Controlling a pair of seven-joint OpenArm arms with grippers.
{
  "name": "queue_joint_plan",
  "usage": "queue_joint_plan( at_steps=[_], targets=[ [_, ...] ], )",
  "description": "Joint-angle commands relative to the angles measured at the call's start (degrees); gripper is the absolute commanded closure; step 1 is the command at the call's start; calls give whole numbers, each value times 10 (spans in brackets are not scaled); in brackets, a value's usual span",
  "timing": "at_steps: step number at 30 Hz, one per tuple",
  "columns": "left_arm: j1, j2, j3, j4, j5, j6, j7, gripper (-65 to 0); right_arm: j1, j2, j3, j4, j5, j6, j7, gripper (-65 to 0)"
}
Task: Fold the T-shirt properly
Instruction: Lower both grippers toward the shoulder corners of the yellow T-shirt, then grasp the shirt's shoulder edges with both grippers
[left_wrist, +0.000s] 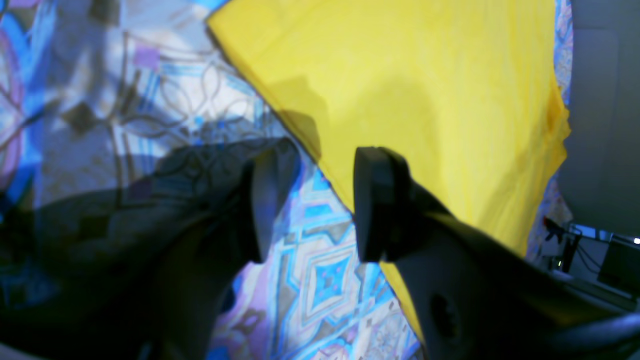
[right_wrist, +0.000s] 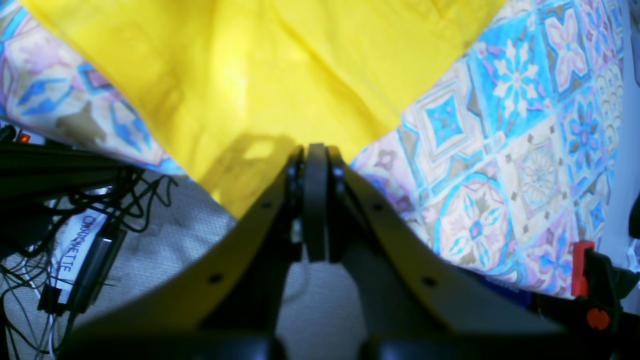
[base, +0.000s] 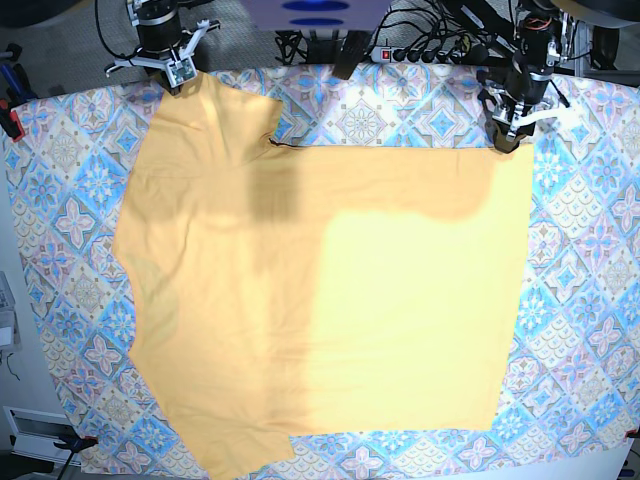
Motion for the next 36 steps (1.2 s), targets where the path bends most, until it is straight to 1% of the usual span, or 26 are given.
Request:
queue_joint_plan(
  at_steps=[1,7,17,24,31,33,35,36],
  targets=[
    [-1,-7,-4,1,-1,-8,-3,-245,-6,2,1,8,-1,-5,11,0],
    [-20,-8,-4,-59,-1,-8,-3,-245,-6,2,1,8,-1,-5,11,0],
    [-42,-9,-4,-63,-1,-8,-3,-245,-6,2,1,8,-1,-5,11,0],
    [-75,-9,-13,-113,-1,-8,-2,-245,-6,2,1,9,-1,-5,11,0],
    [-102,-9,-12,-116,-1,-8,-1,-242,-6,2,1,9,-1,-5,11,0],
    [-103,-9,-11,-115,-1,-8,0,-202,-7,2,1,9,-1,-5,11,0],
    [-103,-9,-11,-116,-1,-8,16,-114,-7,2,0,10,-1,-5,11,-1],
    [-104,-9,-11,-117,-1,-8,32,-56,-7,2,0,10,-1,-5,11,-2]
  ],
)
